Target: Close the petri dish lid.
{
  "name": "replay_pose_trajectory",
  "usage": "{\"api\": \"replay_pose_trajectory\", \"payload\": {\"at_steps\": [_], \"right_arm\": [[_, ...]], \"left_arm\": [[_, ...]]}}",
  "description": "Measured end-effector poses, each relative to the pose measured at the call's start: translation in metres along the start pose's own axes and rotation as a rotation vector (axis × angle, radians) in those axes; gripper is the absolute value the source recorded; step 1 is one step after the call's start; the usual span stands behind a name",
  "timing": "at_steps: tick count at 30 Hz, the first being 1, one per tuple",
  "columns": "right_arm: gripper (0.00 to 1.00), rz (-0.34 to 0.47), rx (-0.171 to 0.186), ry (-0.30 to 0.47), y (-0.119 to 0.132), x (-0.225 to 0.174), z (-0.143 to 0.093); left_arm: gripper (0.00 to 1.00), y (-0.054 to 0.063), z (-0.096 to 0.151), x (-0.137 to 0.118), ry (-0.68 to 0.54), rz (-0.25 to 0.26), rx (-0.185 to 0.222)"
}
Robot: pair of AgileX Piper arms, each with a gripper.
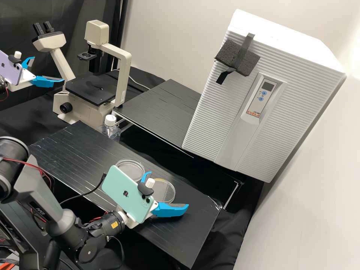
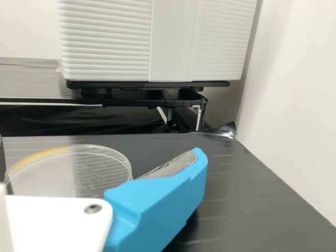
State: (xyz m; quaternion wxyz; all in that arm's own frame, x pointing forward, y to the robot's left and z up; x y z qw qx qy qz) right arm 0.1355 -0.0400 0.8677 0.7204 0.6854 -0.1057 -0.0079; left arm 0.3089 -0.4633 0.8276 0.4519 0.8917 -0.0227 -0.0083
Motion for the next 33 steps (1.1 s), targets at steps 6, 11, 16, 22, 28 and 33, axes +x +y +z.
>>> {"api": "replay_pose_trajectory", "payload": {"at_steps": [6, 11, 16, 22, 28, 33], "right_arm": [[1.00, -0.012, -0.020, 0.010, -0.0004, -0.0012, -0.0015], [1.00, -0.020, -0.020, 0.010, -0.0004, -0.0024, -0.0014], [1.00, -0.046, -0.025, 0.017, -0.0016, -0.0047, -0.0020], [1.00, -0.061, -0.032, 0.015, -0.0020, -0.0065, -0.0003], [1.00, -0.061, -0.035, 0.014, -0.0015, -0.0073, 0.0005], [0.00, -0.061, -0.035, 0.013, -0.0016, -0.0073, 0.0005]], "left_arm": [[1.00, 0.0000, 0.0000, 0.0000, 0.000, 0.000, 0.000], [1.00, 0.0000, 0.0000, 0.0000, 0.000, 0.000, 0.000], [1.00, 0.0000, 0.0000, 0.0000, 0.000, 0.000, 0.000], [1.00, 0.0000, 0.0000, 0.0000, 0.000, 0.000, 0.000], [1.00, 0.0000, 0.0000, 0.0000, 0.000, 0.000, 0.000], [1.00, 0.0000, 0.0000, 0.0000, 0.000, 0.000, 0.000]]}}
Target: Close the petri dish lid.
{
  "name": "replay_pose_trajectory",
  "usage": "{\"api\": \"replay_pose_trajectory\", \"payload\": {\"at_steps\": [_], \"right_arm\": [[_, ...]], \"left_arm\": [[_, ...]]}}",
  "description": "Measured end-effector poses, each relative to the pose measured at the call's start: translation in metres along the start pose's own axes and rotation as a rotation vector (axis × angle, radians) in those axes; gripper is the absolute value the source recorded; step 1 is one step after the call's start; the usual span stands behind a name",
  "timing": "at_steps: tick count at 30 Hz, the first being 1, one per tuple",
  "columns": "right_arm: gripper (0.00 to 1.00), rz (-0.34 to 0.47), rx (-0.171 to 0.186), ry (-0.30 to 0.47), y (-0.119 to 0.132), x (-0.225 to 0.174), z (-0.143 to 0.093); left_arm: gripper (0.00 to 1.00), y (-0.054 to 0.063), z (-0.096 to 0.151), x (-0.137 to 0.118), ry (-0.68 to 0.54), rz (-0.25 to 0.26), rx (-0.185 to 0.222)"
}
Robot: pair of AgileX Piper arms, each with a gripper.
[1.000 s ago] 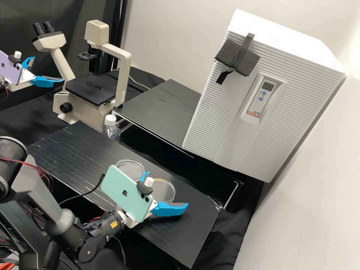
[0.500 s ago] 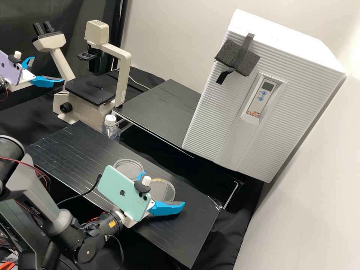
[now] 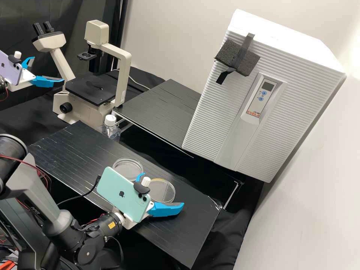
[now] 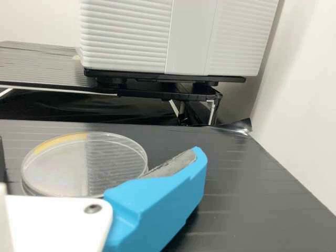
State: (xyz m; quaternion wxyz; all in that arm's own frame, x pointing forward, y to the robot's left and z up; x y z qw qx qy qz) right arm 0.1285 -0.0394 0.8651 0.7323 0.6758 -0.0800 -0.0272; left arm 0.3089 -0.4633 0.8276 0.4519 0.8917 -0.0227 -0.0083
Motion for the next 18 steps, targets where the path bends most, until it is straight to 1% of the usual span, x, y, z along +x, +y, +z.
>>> {"api": "replay_pose_trajectory", "payload": {"at_steps": [8, 15, 18], "right_arm": [[0.00, -0.001, 0.000, 0.002, -0.0002, 0.0001, -0.0002], [0.00, -0.021, 0.016, 0.018, -0.0029, 0.0023, -0.0005], [0.00, -0.021, 0.017, 0.026, -0.0031, 0.0027, -0.0014]], "left_arm": [[1.00, 0.0000, 0.0000, 0.0000, 0.000, 0.000, 0.000], [1.00, 0.0000, 0.0000, 0.0000, 0.000, 0.000, 0.000], [1.00, 0.0000, 0.0000, 0.0000, 0.000, 0.000, 0.000]]}}
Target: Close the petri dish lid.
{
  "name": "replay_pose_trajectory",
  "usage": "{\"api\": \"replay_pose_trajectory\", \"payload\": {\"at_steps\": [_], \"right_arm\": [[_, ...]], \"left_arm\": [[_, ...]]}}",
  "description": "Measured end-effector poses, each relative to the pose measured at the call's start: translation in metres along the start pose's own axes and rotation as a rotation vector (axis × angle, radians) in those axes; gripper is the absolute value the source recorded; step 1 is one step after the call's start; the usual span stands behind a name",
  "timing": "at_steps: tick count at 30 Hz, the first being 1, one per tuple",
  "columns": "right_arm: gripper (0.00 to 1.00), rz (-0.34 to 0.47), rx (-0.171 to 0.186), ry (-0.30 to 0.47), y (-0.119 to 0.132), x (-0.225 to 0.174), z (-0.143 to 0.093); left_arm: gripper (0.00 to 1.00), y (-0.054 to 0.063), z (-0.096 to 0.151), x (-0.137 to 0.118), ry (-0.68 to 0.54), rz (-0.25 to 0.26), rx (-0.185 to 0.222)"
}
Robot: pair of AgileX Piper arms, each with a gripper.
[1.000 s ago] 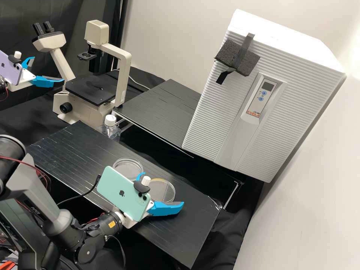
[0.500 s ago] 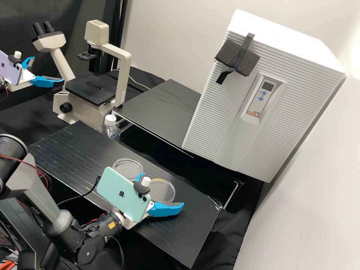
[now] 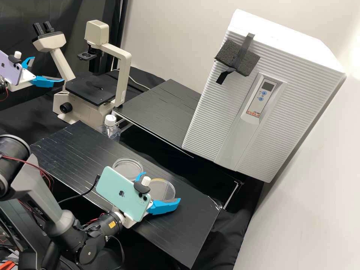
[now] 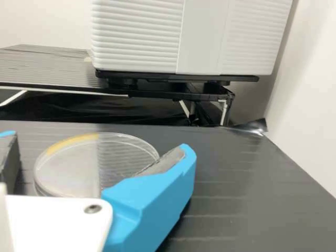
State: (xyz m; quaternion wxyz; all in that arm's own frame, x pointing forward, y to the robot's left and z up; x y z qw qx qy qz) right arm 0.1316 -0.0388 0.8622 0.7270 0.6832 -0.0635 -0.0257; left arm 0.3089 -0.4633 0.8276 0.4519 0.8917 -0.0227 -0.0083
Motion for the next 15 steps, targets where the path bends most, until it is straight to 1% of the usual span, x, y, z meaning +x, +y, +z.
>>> {"api": "replay_pose_trajectory", "payload": {"at_steps": [2, 6, 15], "right_arm": [[0.00, -0.002, 0.001, 0.006, -0.0003, 0.0003, -0.0005], [0.00, -0.010, 0.017, 0.012, -0.0019, 0.0022, -0.0003], [0.00, -0.013, 0.025, 0.023, -0.0029, 0.0038, -0.0018]], "left_arm": [[1.00, 0.0000, 0.0000, 0.0000, 0.000, 0.000, 0.000], [1.00, 0.0000, 0.0000, 0.0000, 0.000, 0.000, 0.000], [1.00, 0.0000, 0.0000, 0.0000, 0.000, 0.000, 0.000]]}}
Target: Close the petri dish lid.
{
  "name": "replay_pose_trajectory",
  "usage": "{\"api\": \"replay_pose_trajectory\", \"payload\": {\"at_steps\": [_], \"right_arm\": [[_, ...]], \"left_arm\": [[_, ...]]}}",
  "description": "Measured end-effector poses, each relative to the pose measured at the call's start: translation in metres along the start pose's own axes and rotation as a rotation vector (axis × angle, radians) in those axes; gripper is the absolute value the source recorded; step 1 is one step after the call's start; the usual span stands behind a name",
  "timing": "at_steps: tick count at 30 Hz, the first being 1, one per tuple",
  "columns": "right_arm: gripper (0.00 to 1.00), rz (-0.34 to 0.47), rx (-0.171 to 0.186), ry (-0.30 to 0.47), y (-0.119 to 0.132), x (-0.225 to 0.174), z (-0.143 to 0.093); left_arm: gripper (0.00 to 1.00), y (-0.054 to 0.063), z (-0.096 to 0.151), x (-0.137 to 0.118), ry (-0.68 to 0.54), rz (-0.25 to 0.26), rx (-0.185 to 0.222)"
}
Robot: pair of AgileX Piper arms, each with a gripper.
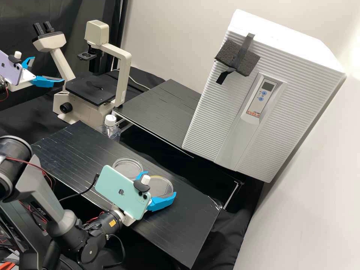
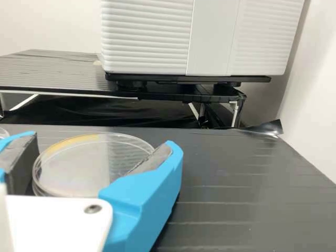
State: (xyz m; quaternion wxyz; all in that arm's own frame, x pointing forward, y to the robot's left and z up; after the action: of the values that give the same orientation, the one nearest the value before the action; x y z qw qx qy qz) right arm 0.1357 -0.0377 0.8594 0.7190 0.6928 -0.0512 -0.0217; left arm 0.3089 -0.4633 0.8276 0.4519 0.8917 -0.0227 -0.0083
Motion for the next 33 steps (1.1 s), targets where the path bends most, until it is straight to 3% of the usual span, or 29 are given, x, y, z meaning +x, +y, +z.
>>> {"api": "replay_pose_trajectory", "payload": {"at_steps": [15, 25, 33], "right_arm": [[0.00, 0.003, 0.004, 0.010, -0.001, 0.002, -0.002], [0.00, 0.076, 0.088, 0.028, 0.009, -0.006, -0.011], [0.00, 0.078, 0.008, 0.125, 0.008, -0.010, -0.034]], "left_arm": [[1.00, 0.000, 0.000, 0.000, 0.000, 0.000, 0.000], [1.00, 0.000, 0.000, 0.000, 0.000, 0.000, 0.000], [1.00, 0.000, 0.000, 0.000, 0.000, 0.000, 0.000]]}}
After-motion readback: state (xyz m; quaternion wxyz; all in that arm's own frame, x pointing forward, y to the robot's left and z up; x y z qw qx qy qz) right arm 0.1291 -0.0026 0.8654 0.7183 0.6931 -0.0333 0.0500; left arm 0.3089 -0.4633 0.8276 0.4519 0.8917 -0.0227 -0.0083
